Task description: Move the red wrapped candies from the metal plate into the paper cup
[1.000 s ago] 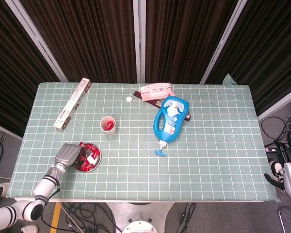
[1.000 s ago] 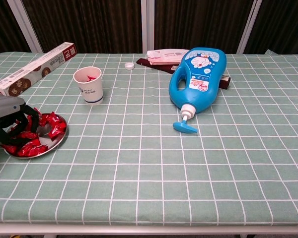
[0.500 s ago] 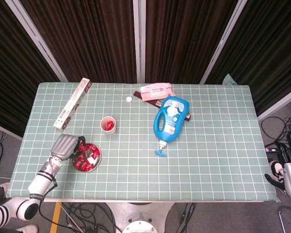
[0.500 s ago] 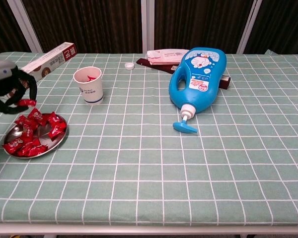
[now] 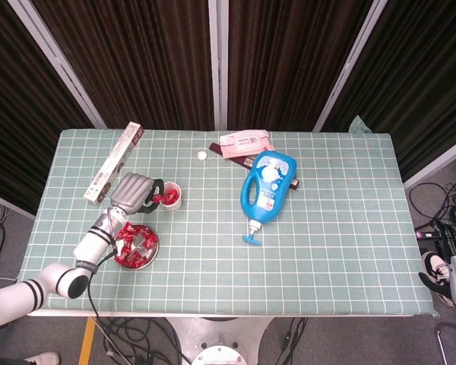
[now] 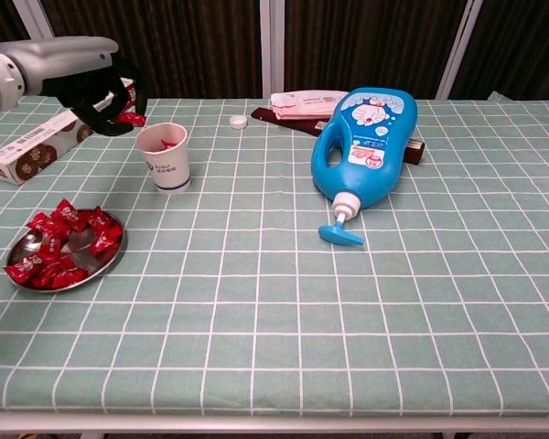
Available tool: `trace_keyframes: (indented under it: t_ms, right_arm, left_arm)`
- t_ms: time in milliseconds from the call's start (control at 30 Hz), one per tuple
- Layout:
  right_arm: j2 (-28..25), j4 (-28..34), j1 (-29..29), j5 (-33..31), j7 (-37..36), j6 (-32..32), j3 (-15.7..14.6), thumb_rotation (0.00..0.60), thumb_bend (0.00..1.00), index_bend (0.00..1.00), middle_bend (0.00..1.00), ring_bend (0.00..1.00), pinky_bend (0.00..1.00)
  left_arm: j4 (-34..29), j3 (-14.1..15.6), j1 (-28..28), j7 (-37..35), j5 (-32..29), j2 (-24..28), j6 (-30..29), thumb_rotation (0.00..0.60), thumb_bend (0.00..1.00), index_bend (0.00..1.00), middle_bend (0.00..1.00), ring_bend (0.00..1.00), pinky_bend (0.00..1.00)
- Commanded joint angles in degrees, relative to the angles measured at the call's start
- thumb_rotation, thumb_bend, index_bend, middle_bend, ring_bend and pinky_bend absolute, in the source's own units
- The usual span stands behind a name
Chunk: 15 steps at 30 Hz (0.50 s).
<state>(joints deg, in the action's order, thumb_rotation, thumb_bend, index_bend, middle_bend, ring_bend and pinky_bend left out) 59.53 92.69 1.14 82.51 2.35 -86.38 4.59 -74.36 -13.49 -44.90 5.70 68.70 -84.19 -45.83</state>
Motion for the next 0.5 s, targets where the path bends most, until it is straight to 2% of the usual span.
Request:
trace_keyframes:
  t_ms: [33, 200, 367, 500]
  right_arm:
    - [-0.02, -0.21, -0.04, -0.14, -0.16, 0.03, 0.07, 0.6, 0.05, 0.0, 0.11, 0.05, 0.32]
    - [0.04, -0.6, 0.03, -0.43, -0.33, 0.34, 0.15, 0.6, 0.05, 0.0, 0.11, 0.05, 0.32]
    - [0.2, -0.79, 0.14, -0.39, -0.5, 0.43, 0.23, 0.6, 0.05, 0.0, 0.11, 0.05, 0.33]
    - [0.27, -0.89, 0.06, -0.23, -0.46, 0.14, 0.26, 0.6, 0.05, 0.0, 0.11, 0.06, 0.33]
  left_arm:
    - [3.25, -0.47, -2.1, 1.24, -2.69, -2.33, 2.5, 0.6, 0.47, 0.6, 0.82, 0.93, 1.0]
    - [5.11, -0.01, -2.99, 1.27, -3.65, -3.65, 3.36, 0.6, 0.46, 0.56, 0.82, 0.93, 1.0]
    - [4.73, 0.7, -3.01, 1.71, -4.25, -3.19, 3.52, 0.6, 0.42, 0.37, 0.8, 0.93, 1.0]
    - [3.18, 1.13, -2.05, 1.45, -4.05, -2.01, 1.82, 0.6, 0.4, 0.29, 0.8, 0.92, 1.0]
